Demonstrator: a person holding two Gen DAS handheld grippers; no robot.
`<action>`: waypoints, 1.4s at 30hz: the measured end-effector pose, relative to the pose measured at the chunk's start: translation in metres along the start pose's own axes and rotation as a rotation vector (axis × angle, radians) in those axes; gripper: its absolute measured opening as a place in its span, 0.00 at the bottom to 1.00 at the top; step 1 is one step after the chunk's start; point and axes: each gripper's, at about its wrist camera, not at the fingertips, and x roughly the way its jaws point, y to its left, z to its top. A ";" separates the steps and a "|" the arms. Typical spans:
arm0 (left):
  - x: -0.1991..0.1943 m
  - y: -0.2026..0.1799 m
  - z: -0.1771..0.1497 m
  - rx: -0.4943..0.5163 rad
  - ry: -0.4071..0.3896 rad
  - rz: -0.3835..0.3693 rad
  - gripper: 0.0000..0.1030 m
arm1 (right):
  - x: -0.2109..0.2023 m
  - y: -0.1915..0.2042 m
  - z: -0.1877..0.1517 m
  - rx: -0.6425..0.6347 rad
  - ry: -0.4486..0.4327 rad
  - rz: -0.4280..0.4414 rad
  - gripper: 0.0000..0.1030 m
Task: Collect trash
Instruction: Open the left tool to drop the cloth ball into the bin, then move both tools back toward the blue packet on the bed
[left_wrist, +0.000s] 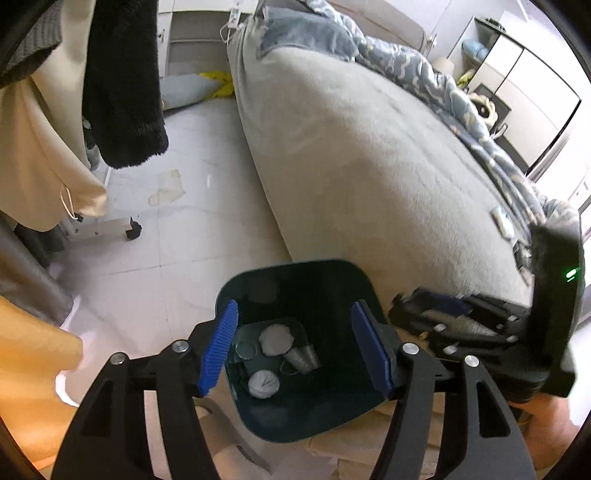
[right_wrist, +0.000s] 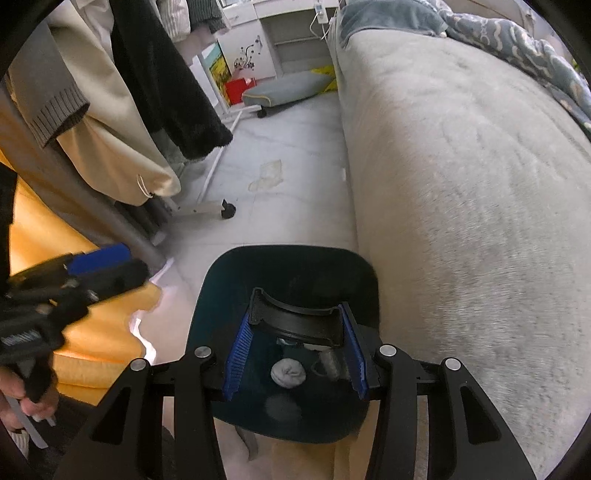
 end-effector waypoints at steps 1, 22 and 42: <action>-0.004 0.000 0.002 -0.001 -0.016 -0.003 0.65 | 0.003 0.002 0.000 -0.006 0.009 0.002 0.45; -0.055 -0.021 0.028 0.020 -0.206 -0.095 0.66 | 0.015 0.013 -0.010 -0.087 0.091 0.026 0.62; -0.050 -0.080 0.052 0.092 -0.283 -0.175 0.77 | -0.034 -0.030 0.015 -0.114 -0.052 -0.020 0.69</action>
